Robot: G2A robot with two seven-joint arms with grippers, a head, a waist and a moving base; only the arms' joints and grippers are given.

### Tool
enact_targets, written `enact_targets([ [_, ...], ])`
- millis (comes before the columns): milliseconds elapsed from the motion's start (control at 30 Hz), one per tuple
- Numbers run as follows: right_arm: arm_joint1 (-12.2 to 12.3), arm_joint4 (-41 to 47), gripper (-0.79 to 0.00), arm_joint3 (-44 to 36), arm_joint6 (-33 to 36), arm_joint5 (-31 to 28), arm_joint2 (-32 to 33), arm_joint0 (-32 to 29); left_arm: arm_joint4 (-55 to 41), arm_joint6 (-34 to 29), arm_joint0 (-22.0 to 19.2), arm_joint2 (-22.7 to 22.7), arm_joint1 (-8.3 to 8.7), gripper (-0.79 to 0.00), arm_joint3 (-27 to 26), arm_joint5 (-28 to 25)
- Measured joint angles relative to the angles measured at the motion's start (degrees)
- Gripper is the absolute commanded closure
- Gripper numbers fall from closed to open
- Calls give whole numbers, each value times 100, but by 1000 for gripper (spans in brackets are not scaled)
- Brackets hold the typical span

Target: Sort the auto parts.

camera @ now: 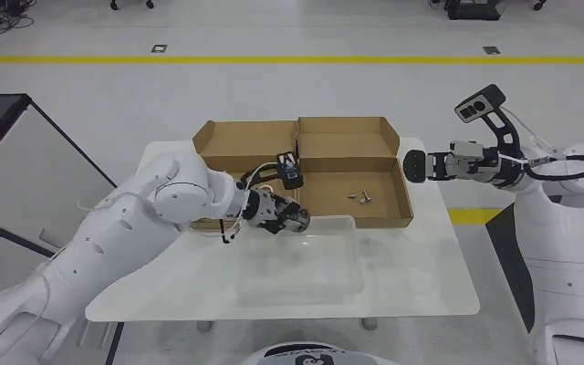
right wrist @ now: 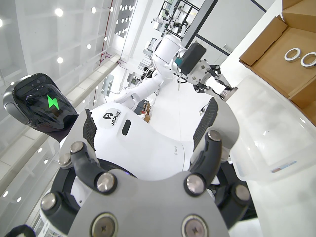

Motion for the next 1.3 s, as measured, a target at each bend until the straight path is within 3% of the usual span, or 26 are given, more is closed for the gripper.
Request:
enact_targets([
  [133,0,0,-785,0,0,0,0,0,-212,186,257,-305,91,0,-114,-351],
  [500,0,0,-785,0,0,0,0,0,-222,354,326,-382,98,0,-21,-218],
  [733,0,0,-785,0,0,0,0,0,-899,809,886,-1298,311,0,206,-270],
  [1033,0,0,-785,0,0,0,0,0,-2855,1616,1780,-2234,444,0,338,-1365],
  [1300,0,0,-785,0,0,0,0,0,-4531,1905,1748,-2240,338,0,400,-2473],
])
